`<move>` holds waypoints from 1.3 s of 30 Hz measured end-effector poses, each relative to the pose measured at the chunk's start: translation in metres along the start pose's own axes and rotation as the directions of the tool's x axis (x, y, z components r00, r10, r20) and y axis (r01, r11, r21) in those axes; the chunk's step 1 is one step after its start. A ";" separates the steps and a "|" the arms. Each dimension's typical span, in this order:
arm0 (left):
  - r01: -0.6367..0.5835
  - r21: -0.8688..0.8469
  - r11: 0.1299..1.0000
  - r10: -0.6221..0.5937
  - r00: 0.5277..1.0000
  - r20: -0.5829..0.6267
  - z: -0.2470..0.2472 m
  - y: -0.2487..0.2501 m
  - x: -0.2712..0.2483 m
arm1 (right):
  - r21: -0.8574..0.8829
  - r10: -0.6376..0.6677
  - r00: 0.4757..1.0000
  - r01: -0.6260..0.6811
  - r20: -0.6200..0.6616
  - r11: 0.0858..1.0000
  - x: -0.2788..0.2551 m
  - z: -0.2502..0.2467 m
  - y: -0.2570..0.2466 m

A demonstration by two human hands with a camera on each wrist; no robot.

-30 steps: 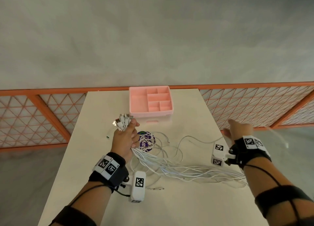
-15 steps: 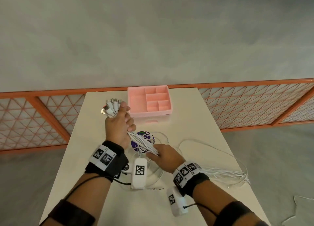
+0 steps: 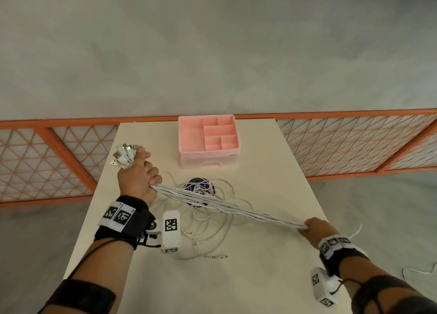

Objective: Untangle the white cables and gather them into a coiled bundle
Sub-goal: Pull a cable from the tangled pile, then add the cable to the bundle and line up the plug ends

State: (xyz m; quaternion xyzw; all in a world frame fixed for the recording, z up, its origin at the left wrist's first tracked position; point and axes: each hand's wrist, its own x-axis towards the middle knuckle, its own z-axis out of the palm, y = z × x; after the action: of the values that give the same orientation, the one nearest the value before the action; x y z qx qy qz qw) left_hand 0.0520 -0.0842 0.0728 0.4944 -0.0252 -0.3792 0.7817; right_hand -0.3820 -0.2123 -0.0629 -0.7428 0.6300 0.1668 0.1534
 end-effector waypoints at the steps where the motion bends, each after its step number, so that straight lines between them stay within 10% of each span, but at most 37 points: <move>1: 0.024 0.015 1.000 -0.024 1.000 0.007 -0.003 -0.001 0.001 | -0.034 0.044 0.999 -0.045 -0.019 0.998 0.004 -0.001 0.015; 7: 0.288 0.356 0.889 -0.362 0.918 0.162 -0.013 -0.034 -0.010 | -0.134 0.230 0.966 -0.245 -0.120 0.960 0.014 -0.003 0.048; 14: 0.288 0.520 0.804 -0.408 0.904 0.130 -0.017 -0.061 -0.019 | -0.269 0.201 0.953 -0.137 0.227 0.953 -0.012 0.024 0.009; 20: 0.316 0.616 0.721 -0.464 0.881 0.090 -0.030 -0.079 -0.027 | -0.006 -0.174 0.954 0.181 0.243 0.984 -0.002 -0.012 -0.080; 26: 0.301 0.636 0.711 -0.434 0.899 0.059 -0.040 -0.085 -0.029 | 0.179 -0.537 0.833 0.513 0.132 0.840 -0.023 -0.002 -0.186; 35: 0.263 0.622 0.737 -0.393 0.916 0.078 -0.045 -0.082 -0.029 | -0.120 -0.512 0.834 0.541 0.205 0.832 -0.041 0.046 -0.203; 39: 0.252 0.604 0.756 -0.382 0.919 0.094 -0.043 -0.082 -0.030 | 0.045 -0.478 0.870 0.476 0.121 0.878 -0.038 0.027 -0.192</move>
State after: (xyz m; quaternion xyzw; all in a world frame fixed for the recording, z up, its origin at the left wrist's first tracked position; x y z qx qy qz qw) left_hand 0.0020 -0.0508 -0.0037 0.6626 -0.1381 -0.5309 0.5099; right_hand -0.1999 -0.1364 -0.0674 -0.8618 0.4174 0.1667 0.2351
